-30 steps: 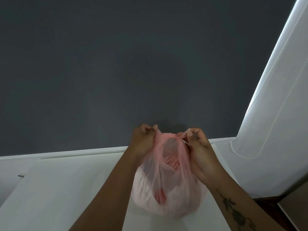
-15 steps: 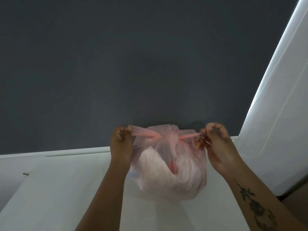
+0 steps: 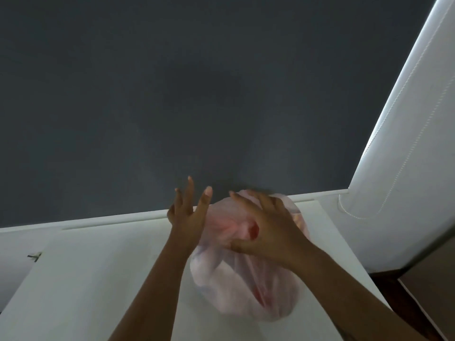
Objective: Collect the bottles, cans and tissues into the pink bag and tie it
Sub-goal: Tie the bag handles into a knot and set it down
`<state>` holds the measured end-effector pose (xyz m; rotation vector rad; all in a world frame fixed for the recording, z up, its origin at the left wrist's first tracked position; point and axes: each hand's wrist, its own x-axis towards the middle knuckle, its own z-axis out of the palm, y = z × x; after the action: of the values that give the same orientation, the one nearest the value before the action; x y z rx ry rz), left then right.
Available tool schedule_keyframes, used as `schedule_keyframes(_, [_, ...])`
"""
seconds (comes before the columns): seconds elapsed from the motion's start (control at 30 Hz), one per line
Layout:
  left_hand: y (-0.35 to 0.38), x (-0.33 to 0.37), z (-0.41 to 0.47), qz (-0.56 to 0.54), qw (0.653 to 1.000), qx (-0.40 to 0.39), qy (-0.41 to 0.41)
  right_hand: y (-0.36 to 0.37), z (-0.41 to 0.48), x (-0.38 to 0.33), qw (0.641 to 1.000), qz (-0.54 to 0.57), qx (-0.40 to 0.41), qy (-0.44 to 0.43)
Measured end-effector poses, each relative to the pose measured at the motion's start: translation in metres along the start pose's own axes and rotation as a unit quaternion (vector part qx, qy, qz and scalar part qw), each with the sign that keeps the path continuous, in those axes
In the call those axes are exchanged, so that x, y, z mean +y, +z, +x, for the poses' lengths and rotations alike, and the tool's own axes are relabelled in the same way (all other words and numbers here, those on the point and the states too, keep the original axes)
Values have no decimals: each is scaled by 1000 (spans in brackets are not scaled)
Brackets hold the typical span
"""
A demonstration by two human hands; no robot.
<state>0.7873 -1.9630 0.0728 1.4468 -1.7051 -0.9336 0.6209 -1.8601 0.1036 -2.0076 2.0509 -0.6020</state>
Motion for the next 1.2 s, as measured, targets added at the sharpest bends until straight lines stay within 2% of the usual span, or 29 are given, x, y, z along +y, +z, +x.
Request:
schedule_keyframes(0.07, [9,-19,-8,-12,999,-44,0,21,-1,1,998,-66,22,4])
schedule_keyframes(0.17, [19,-40,-20,-20,992,-101,71,38,0,7,990,-110,89,7])
schedule_keyframes(0.33, [22,-44,-19,-13,991,-107,84,49,-1,13,982,-96,162,-3])
schedule_keyframes(0.4, [24,-41,-19,-7,990,-89,109,48,-2,11,979,-75,188,11])
schedule_keyframes(0.5, [33,-31,-22,-1,988,-57,146,41,-11,7,959,-104,264,22])
schedule_keyframes(0.67, [72,14,-43,-12,975,-75,210,4,-48,40,943,-89,319,27])
schedule_keyframes(0.8, [137,77,-88,-15,961,-100,255,-36,-110,98,920,-129,358,93])
schedule_keyframes(0.9, [209,126,-137,-24,951,-124,282,-76,-173,162,910,-104,382,123])
schedule_keyframes(1.03, [309,181,-201,-38,938,-145,314,-133,-252,249,915,-98,361,151])
schedule_keyframes(1.2, [402,212,-251,-49,935,-176,303,-161,-315,333,912,-131,342,183])
